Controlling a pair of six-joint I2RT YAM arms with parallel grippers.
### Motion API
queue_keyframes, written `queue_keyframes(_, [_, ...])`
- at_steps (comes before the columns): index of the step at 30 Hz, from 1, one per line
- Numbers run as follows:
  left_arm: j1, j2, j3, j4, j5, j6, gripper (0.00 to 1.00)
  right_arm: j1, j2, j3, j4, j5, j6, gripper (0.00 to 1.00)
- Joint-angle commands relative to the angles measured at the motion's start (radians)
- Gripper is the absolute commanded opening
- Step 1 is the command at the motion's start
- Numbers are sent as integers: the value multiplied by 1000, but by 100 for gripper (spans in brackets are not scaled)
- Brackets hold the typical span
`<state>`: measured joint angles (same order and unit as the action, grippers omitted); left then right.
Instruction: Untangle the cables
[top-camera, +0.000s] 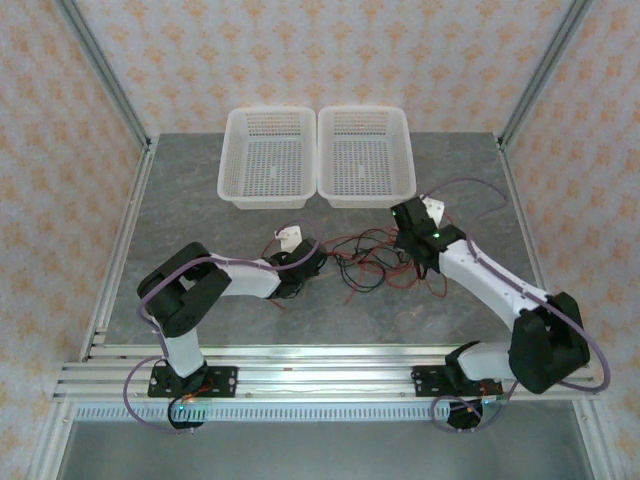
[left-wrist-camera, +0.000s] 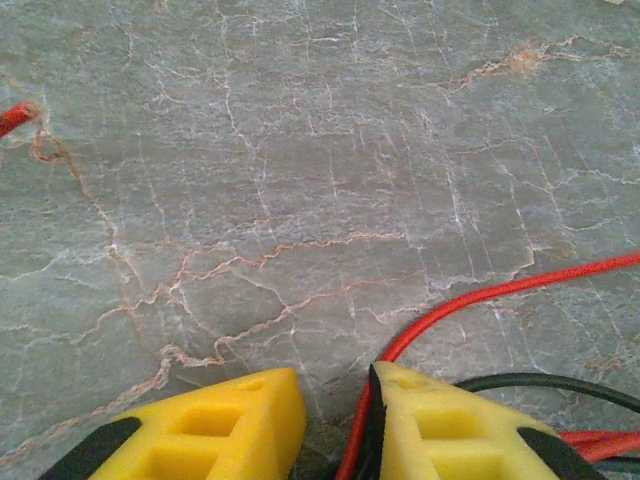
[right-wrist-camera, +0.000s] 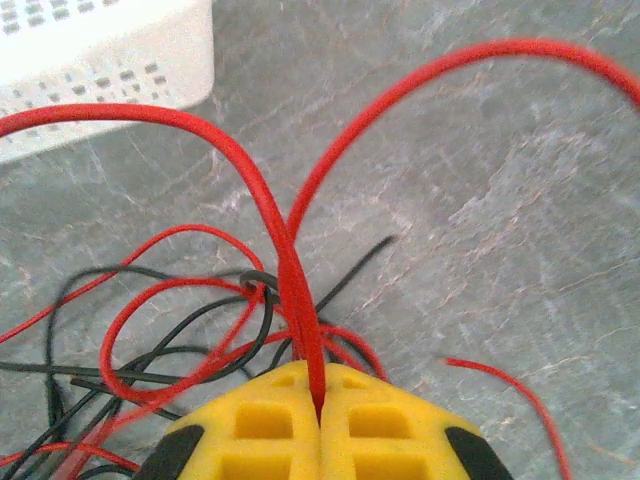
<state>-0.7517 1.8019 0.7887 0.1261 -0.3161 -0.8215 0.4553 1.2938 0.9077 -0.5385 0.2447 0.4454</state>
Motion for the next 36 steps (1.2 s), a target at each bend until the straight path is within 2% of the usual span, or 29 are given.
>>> queue_keyframes(1, [81, 100, -122, -329, -55, -19, 30, -24, -40, 55, -92, 109, -33, 0])
queue_keyframes(6, [84, 80, -138, -334, -60, -35, 30, -71, -32, 95, -147, 208, -15, 0])
queue_keyframes(10, [86, 64, -147, -338, -64, -44, 30, -136, -66, 28, -67, 219, 60, 1])
queue_keyframes(15, [89, 51, -153, -342, -68, -48, 30, -227, -70, -71, 22, 237, 125, 8])
queue_keyframes(16, [90, 50, -153, -342, -69, -50, 30, -241, -70, -91, 39, 236, 130, 11])
queue_keyframes(21, [94, 54, -155, -344, -72, -54, 30, -296, -40, -134, 79, 153, 125, 38])
queue_keyframes(24, [94, 53, -157, -346, -73, -56, 30, -294, -40, -117, 57, 78, 101, 50])
queue_keyframes(27, [94, 47, -153, -354, -77, -57, 30, -275, -79, -94, 31, -25, 59, 52])
queue_keyframes(32, [94, 31, -139, -370, -85, -54, 30, -116, -108, -44, 6, -157, 28, 62])
queue_keyframes(36, [94, 24, -132, -376, -86, -54, 30, -58, -50, -31, 34, -194, 6, 64])
